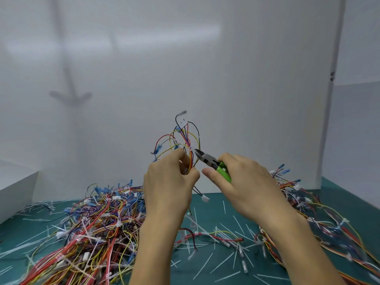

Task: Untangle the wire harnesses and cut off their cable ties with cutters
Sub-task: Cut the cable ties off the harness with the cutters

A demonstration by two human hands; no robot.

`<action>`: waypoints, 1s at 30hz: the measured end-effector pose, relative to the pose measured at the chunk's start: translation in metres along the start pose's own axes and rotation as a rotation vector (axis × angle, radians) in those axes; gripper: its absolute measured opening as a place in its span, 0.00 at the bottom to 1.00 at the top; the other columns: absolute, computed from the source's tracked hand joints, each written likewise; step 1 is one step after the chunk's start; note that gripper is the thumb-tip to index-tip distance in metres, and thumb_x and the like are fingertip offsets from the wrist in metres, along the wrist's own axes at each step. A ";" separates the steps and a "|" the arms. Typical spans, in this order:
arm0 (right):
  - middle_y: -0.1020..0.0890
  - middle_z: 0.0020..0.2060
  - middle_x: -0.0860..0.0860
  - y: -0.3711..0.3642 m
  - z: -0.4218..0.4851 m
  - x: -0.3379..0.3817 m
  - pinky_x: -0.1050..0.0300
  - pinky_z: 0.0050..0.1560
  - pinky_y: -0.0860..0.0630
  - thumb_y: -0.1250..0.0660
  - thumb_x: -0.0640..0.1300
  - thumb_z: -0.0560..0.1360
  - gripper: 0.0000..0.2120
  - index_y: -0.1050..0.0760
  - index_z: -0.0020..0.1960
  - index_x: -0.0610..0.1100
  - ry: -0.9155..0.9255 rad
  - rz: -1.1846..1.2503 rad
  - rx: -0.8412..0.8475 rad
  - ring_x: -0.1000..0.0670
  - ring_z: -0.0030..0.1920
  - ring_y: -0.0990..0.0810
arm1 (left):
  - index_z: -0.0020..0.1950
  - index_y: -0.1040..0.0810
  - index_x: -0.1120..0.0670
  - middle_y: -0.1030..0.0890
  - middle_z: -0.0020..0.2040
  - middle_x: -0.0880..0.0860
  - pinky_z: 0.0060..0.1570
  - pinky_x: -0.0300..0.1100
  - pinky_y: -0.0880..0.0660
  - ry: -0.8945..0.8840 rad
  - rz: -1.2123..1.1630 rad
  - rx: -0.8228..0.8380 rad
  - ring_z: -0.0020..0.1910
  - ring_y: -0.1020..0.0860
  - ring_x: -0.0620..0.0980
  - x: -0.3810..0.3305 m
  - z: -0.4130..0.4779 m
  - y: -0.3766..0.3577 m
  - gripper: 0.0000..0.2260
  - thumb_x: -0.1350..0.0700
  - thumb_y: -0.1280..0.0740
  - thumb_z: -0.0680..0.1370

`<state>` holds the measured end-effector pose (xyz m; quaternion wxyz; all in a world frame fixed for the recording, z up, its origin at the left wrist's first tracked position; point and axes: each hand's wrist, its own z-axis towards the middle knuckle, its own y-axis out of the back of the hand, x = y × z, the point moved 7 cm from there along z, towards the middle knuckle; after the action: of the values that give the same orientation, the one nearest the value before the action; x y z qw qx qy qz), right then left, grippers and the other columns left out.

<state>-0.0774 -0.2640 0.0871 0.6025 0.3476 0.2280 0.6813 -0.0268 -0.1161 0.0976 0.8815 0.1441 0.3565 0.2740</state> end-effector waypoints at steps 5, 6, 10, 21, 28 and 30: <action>0.29 0.39 0.56 0.001 0.000 0.002 0.54 0.39 0.37 0.53 0.70 0.76 0.22 0.35 0.48 0.54 0.010 0.004 -0.033 0.50 0.42 0.29 | 0.39 0.25 0.49 0.23 0.31 0.45 0.34 0.42 0.32 -0.021 0.019 0.002 0.35 0.24 0.50 -0.001 0.000 0.001 0.06 0.52 0.29 0.71; 0.29 0.39 0.56 0.001 0.000 0.003 0.53 0.39 0.37 0.54 0.70 0.76 0.22 0.34 0.48 0.53 0.007 0.010 -0.043 0.49 0.42 0.29 | 0.39 0.25 0.49 0.23 0.31 0.44 0.33 0.42 0.32 -0.029 0.021 0.002 0.35 0.24 0.49 -0.002 0.000 0.001 0.06 0.52 0.29 0.71; 0.30 0.36 0.56 0.002 0.000 0.004 0.52 0.37 0.37 0.54 0.69 0.76 0.22 0.35 0.45 0.52 0.015 0.019 -0.068 0.48 0.39 0.29 | 0.38 0.26 0.48 0.24 0.30 0.43 0.32 0.40 0.32 -0.049 0.020 0.005 0.34 0.25 0.48 -0.004 -0.001 0.000 0.07 0.53 0.29 0.71; 0.31 0.28 0.51 0.002 0.003 -0.003 0.56 0.31 0.38 0.48 0.67 0.77 0.22 0.35 0.37 0.49 -0.032 0.150 -0.020 0.50 0.32 0.31 | 0.39 0.21 0.48 0.20 0.32 0.45 0.40 0.48 0.23 0.009 -0.174 0.084 0.36 0.21 0.47 0.001 0.000 -0.004 0.03 0.52 0.28 0.70; 0.24 0.30 0.45 0.002 0.003 -0.010 0.58 0.30 0.38 0.45 0.66 0.77 0.27 0.24 0.40 0.44 -0.089 0.339 0.046 0.52 0.29 0.32 | 0.43 0.14 0.46 0.15 0.37 0.43 0.49 0.52 0.19 0.104 -0.468 0.187 0.41 0.17 0.41 0.005 0.001 -0.013 0.01 0.52 0.26 0.74; 0.24 0.30 0.45 0.001 0.003 -0.010 0.60 0.30 0.37 0.45 0.66 0.77 0.27 0.23 0.40 0.44 -0.096 0.365 0.056 0.53 0.28 0.33 | 0.44 0.14 0.47 0.14 0.38 0.44 0.49 0.54 0.19 0.117 -0.499 0.190 0.42 0.16 0.42 0.006 0.001 -0.014 0.02 0.52 0.27 0.75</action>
<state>-0.0753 -0.2740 0.0877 0.4693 0.4317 0.1511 0.7554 -0.0173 -0.1244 0.0886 0.8822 0.1178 0.4553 0.0216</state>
